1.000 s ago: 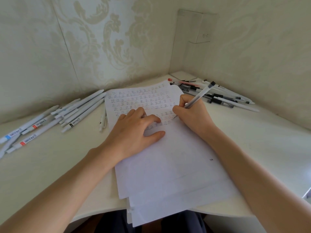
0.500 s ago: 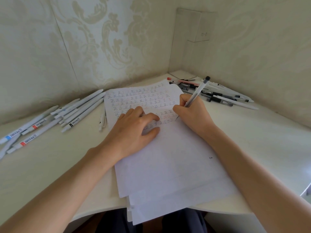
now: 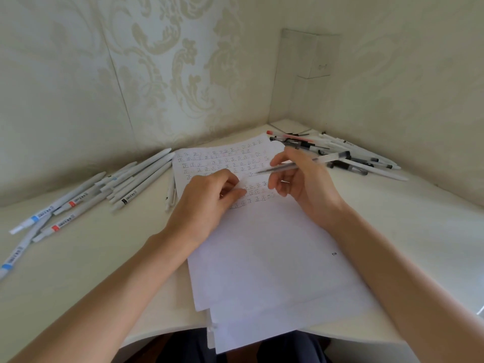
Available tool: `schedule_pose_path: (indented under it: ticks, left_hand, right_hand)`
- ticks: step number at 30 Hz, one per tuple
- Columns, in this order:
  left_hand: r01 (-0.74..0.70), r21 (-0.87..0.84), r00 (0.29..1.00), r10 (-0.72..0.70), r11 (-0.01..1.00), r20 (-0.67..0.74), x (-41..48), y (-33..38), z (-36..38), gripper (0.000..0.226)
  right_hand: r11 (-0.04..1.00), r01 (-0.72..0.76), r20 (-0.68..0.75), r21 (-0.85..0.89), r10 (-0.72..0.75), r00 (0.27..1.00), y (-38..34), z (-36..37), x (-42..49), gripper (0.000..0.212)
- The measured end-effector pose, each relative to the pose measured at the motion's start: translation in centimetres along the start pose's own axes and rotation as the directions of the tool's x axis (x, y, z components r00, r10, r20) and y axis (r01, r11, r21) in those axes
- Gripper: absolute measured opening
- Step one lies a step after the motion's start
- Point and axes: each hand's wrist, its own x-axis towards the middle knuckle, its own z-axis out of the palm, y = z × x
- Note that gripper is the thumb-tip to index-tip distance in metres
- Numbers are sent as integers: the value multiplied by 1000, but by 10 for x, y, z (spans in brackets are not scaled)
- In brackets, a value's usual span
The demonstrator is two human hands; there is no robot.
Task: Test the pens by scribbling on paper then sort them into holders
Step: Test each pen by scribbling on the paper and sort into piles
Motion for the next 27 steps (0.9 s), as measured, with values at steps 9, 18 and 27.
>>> schedule_pose_path:
  ticks: [9,18,27]
  left_hand:
    - [-133,13,991,133,991,-1,-1,3,2,12]
    - [-156,-123,985,163,980,49,-5,1,0,9]
    - [-148,-104,988,152,983,29,-3,-3,-12,9]
  right_hand:
    - [987,57,-37,-148,-63,997,5,4,-1,37]
    - [968,138,-43,-208,-149,988,7,11,-5,38]
    - [996,68,52,-66,-64,997,10,22,0,31]
